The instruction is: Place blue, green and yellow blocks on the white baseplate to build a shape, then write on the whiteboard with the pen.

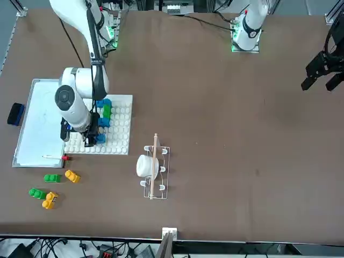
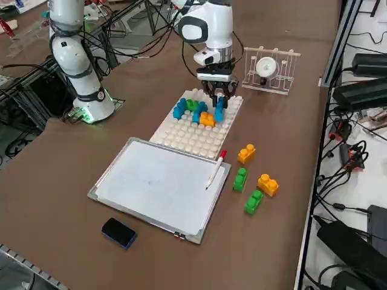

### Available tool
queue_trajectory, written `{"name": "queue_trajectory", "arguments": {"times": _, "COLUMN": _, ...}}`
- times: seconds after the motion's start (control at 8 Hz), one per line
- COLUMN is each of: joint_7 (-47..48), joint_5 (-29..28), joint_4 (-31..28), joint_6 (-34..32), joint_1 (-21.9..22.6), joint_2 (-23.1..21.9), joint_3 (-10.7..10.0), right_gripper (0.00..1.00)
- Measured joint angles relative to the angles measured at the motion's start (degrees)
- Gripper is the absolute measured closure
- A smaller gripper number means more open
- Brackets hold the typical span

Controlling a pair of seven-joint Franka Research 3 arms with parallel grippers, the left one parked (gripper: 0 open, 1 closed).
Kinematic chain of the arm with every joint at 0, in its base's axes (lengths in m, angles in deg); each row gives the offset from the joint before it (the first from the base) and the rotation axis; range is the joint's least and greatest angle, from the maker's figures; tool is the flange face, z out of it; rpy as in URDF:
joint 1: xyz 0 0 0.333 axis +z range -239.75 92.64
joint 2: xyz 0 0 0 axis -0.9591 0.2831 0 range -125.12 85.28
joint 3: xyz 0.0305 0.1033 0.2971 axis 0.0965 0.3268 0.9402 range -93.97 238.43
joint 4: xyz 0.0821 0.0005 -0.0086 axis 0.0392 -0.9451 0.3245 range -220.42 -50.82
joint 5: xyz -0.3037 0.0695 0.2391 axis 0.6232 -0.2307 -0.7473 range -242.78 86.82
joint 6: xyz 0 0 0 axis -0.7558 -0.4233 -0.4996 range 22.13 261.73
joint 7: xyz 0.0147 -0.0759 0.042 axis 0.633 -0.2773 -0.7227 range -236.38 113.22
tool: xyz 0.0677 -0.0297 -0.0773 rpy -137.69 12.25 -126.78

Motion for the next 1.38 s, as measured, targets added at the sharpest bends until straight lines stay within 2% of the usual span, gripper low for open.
{"name": "queue_trajectory", "arguments": {"times": 0.62, "joint_7": 0.12, "joint_5": -3.54, "joint_4": -0.35, "joint_6": 0.99, "joint_1": -0.46, "joint_2": 0.11, "joint_3": 0.0, "right_gripper": 0.64}}
{"name": "queue_trajectory", "arguments": {"times": 1.38, "joint_7": 0.22, "joint_5": -4.28, "joint_4": -1.26, "joint_6": 2.15, "joint_1": -0.46, "joint_2": 1.06, "joint_3": 0.01, "right_gripper": 0.64}}
